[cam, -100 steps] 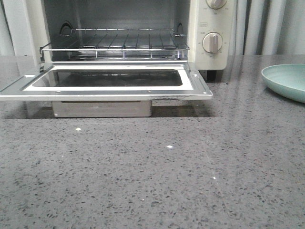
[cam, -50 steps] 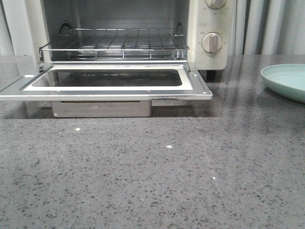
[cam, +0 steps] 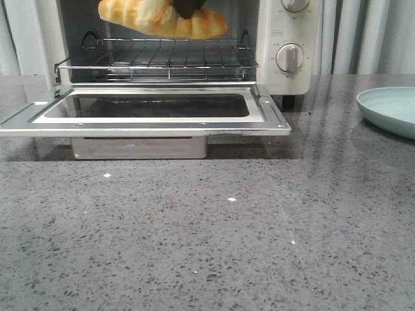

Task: Put bread in oven
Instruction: 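Carry the croissant into the open oven with the right gripper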

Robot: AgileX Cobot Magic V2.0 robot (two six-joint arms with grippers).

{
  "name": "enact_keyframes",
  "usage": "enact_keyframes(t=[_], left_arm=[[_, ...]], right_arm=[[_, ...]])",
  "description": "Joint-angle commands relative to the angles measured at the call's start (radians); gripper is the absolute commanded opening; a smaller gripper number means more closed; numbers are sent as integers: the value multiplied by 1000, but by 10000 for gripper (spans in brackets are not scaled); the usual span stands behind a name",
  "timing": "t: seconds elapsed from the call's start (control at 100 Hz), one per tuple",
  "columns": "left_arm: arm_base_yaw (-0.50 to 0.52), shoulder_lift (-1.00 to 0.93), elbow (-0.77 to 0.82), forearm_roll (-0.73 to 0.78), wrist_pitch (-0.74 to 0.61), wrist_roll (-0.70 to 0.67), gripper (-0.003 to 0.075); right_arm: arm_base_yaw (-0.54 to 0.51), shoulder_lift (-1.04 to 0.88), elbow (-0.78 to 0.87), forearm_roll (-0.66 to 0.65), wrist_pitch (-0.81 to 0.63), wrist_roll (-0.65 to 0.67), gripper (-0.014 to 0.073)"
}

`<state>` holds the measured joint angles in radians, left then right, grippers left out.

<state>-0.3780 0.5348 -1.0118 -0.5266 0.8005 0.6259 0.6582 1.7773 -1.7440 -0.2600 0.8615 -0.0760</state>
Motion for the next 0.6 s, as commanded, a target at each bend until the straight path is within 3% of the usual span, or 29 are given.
enact_keyframes(t=[0.0,0.19,0.59], left_arm=[[1,7,-30,-31,-77,-8,-22],[1,7,-30,-31,-77,-8,-22],[1,7,-30,-39,-68,-8,-22]], right_arm=[[1,2,-81,-81,-60,-7,-69],[-3,77,-107,-242,-78,-7,-69],[-3,113,-107,-288,-178,40,-69]])
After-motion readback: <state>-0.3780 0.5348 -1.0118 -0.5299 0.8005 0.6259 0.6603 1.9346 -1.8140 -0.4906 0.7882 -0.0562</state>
